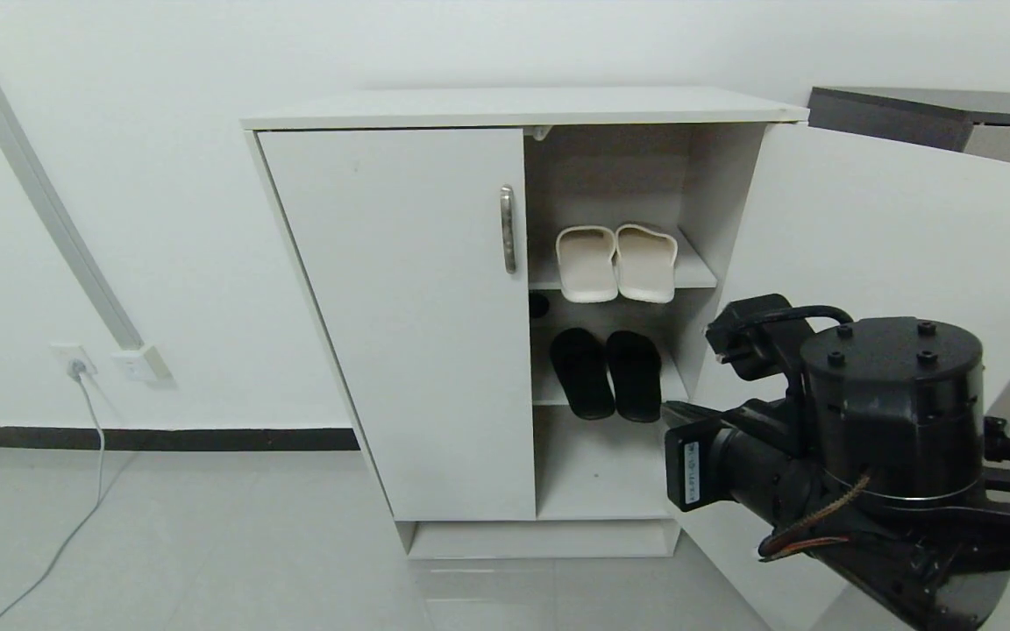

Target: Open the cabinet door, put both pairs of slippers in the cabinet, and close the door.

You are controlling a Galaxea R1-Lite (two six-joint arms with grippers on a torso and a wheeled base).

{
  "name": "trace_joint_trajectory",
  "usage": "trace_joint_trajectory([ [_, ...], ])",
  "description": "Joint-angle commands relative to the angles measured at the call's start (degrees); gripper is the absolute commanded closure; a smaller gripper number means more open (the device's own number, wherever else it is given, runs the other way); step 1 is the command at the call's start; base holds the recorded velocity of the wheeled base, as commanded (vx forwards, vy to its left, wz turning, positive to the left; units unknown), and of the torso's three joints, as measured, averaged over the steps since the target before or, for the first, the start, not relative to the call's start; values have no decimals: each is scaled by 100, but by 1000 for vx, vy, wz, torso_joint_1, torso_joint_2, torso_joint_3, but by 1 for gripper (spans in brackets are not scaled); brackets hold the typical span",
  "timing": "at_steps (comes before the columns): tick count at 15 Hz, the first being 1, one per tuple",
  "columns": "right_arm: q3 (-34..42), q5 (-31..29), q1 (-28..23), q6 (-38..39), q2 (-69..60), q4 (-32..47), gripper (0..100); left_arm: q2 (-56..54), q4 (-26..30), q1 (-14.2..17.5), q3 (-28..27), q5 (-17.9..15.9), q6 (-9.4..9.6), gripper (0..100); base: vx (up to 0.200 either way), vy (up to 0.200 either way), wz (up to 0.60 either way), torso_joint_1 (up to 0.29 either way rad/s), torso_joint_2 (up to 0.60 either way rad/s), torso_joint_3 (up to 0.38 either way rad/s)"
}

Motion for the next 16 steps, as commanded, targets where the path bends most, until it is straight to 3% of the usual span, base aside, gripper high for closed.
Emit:
trace_joint_trajectory([
  [1,71,3,8,-54,63,-109,100,7,0,0,0,1,-1,100,0,0,0,0,0,0],
  [13,159,-5,-27,-159,133,-302,100,7,0,0,0,1,-1,100,0,0,0,0,0,0],
  [16,150,-5,-54,-159,159,-302,100,7,0,0,0,1,-1,100,0,0,0,20,-178,-269],
])
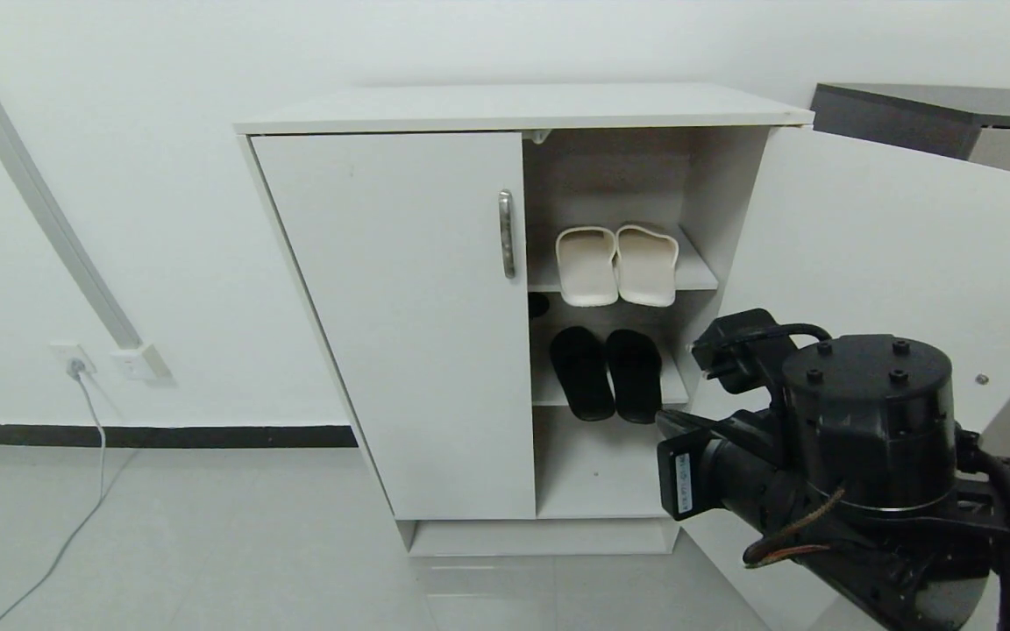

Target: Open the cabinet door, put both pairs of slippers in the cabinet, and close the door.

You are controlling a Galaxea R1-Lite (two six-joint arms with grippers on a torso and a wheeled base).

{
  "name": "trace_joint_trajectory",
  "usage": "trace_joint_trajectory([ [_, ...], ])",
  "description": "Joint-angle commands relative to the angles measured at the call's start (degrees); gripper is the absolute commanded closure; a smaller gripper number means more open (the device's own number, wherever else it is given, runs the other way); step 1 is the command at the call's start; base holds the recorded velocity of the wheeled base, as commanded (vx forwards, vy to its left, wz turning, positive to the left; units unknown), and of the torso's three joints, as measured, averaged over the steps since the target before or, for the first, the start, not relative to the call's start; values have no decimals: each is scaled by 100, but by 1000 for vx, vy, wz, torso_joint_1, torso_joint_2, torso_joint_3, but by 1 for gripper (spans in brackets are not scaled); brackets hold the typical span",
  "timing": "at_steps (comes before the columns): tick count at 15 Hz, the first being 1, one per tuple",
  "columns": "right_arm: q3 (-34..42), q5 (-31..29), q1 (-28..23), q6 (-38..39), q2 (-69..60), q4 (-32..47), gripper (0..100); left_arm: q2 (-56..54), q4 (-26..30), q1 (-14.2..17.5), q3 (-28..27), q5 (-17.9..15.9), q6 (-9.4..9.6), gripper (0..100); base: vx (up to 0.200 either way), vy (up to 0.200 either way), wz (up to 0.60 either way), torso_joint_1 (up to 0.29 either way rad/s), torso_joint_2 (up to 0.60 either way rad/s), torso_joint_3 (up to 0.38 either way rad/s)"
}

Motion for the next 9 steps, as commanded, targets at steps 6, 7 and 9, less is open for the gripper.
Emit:
trace_joint_trajectory([
  [6,-4,-1,7,1,39,-18,100,7,-5,-6,-2,1,-1,100,0,0,0,72,-480,-348],
  [7,-4,-1,7,1,30,-18,100,7,-5,-6,-2,1,-1,100,0,0,0,110,-456,-334],
  [9,5,-1,-10,10,39,-18,100,7,-5,-6,-2,1,-1,100,0,0,0,132,-461,-327],
])
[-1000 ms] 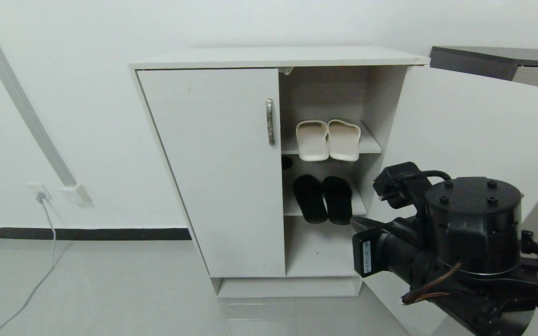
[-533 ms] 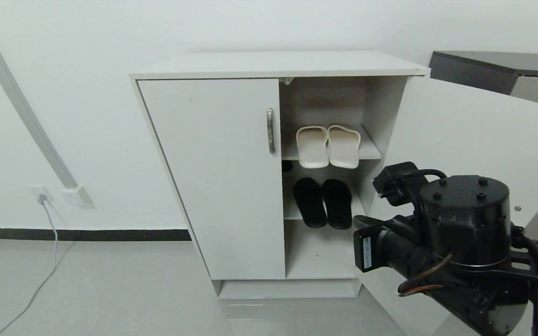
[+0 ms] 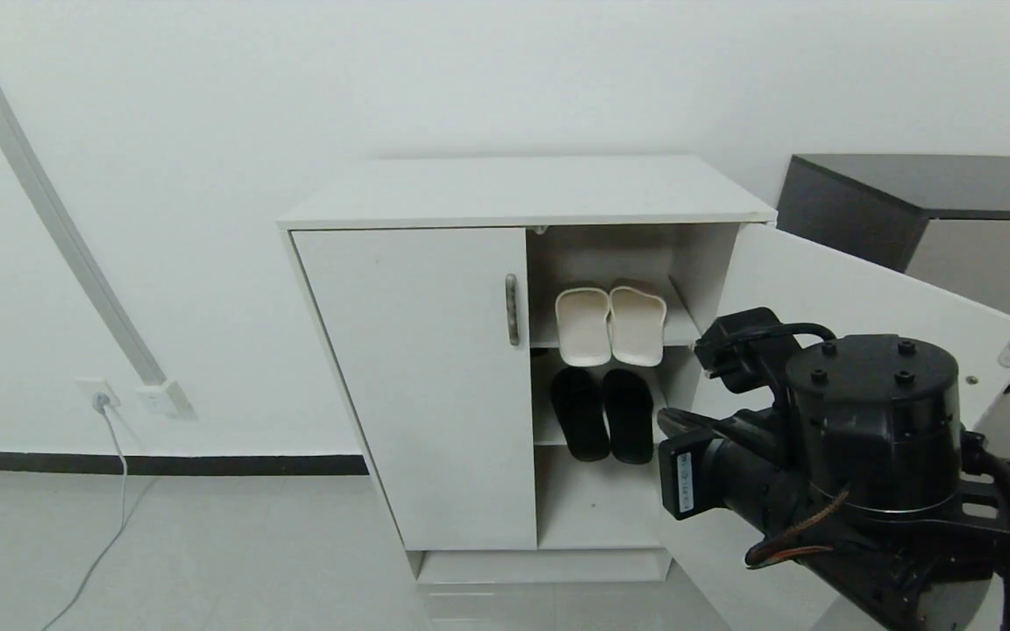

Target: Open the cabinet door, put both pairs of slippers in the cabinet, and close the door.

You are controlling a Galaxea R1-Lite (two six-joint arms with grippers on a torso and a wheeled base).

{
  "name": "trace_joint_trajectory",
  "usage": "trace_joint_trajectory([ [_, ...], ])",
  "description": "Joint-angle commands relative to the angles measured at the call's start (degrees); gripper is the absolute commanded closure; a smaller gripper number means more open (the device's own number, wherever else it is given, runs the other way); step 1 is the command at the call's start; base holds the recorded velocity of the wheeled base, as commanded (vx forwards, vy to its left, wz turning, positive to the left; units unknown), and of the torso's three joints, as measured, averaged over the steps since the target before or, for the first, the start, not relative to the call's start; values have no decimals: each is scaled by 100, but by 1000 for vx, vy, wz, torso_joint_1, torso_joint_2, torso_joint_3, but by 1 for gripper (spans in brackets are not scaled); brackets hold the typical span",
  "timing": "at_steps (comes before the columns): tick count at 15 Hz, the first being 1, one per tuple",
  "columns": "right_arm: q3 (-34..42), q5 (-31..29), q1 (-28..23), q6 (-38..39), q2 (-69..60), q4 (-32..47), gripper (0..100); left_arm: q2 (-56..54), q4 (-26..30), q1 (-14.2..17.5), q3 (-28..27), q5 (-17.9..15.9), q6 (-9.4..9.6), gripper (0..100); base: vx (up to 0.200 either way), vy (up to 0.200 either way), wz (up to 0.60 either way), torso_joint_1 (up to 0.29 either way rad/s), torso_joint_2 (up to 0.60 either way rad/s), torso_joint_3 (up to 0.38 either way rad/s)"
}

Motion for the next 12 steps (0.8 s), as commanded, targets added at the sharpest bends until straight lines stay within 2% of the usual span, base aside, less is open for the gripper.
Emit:
trace_joint_trajectory([
  [1,5,2,-5,5,9,-3,100,7,0,0,0,1,-1,100,0,0,0,159,-466,-334],
  [12,5,37,-14,14,-9,-3,100,7,0,0,0,1,-1,100,0,0,0,186,-501,-314],
])
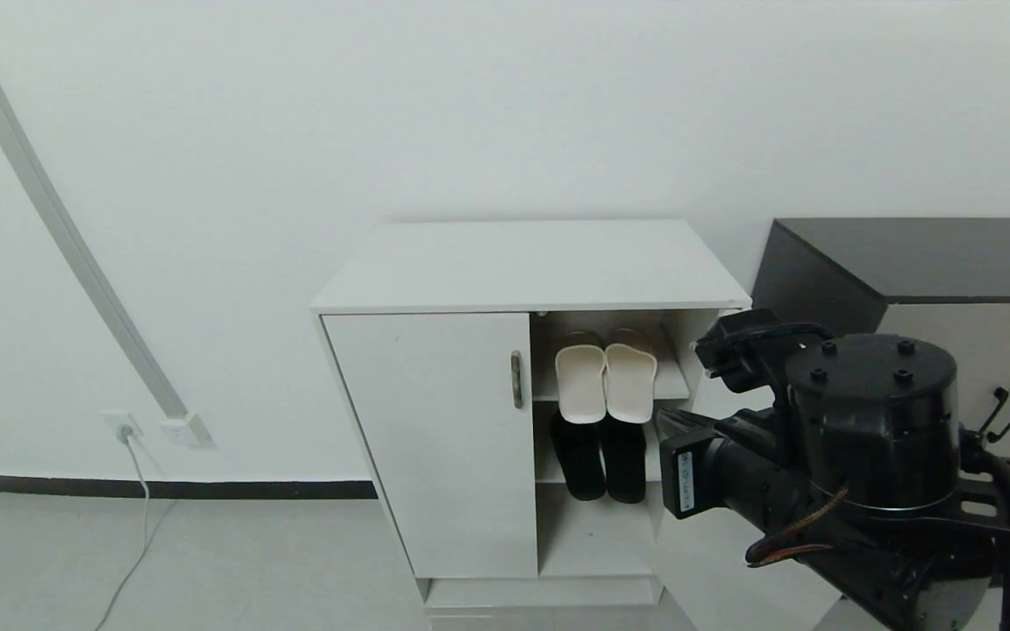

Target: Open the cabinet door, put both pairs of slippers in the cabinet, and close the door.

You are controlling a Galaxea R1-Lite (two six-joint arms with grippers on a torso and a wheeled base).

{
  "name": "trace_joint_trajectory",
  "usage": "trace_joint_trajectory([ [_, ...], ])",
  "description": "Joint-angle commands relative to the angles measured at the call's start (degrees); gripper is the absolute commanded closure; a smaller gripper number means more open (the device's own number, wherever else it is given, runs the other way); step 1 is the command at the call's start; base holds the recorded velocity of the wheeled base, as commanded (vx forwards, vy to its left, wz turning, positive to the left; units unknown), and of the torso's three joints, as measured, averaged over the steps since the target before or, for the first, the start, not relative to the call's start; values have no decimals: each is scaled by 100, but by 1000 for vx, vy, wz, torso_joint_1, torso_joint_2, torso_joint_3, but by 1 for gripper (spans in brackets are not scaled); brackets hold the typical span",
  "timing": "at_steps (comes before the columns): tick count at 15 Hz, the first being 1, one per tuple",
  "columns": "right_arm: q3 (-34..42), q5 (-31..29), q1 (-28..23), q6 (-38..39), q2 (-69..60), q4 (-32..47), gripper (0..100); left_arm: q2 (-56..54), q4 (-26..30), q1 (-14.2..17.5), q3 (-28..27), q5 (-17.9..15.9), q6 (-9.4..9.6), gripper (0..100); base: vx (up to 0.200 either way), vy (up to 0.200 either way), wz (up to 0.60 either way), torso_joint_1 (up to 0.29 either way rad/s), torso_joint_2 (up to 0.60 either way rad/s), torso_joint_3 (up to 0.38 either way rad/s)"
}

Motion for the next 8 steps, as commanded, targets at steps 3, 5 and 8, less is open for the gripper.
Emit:
trace_joint_trajectory([
  [3,14,10,-32,11,-33,-30,100,7,0,0,0,1,-1,100,0,0,0,237,-546,-317],
  [5,93,10,-32,-16,-42,-188,100,7,0,0,0,1,-1,100,0,0,0,200,-474,-273],
  [8,137,10,-32,-95,-42,-258,100,7,0,0,0,1,-1,100,0,0,0,59,-144,-74],
])
